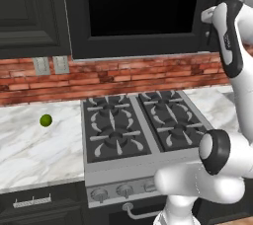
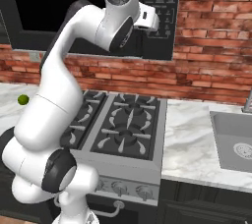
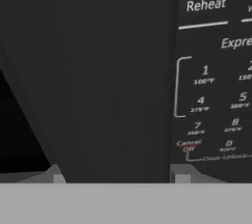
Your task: Place the sponge inside the microwave to prepare for sanitizing.
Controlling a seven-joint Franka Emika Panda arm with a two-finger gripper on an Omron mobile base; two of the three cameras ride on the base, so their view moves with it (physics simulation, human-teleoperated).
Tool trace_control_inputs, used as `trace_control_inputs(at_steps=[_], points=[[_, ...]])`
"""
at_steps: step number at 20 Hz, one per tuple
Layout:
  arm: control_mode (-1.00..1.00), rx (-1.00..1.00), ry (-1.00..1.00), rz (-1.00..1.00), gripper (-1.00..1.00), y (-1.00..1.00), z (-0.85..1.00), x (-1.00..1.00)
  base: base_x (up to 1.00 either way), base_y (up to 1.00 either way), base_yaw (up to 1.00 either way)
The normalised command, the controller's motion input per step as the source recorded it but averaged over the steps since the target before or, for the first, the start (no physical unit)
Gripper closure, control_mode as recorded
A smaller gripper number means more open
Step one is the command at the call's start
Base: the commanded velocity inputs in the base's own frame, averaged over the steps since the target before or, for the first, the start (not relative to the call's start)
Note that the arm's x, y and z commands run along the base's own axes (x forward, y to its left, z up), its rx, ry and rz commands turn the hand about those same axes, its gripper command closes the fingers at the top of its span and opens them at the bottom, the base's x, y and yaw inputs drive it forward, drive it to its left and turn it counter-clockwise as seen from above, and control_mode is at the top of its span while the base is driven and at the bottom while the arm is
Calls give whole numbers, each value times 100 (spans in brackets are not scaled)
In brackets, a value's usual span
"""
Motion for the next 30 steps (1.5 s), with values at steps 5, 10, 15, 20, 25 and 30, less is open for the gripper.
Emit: trace_control_inputs(at_steps=[5,10,15,20,25,30], points=[[-100,-1,-10,-16,100,11,2,-77,0,0,0],[-100,0,-9,-15,100,29,11,-74,0,0,0],[-100,0,-5,-14,100,64,8,-47,0,0,0],[-100,0,0,-12,100,66,43,-27,0,0,0],[-100,0,-1,-6,100,65,32,-23,0,0,0],[-100,0,-3,-5,100,63,31,-33,0,0,0]])
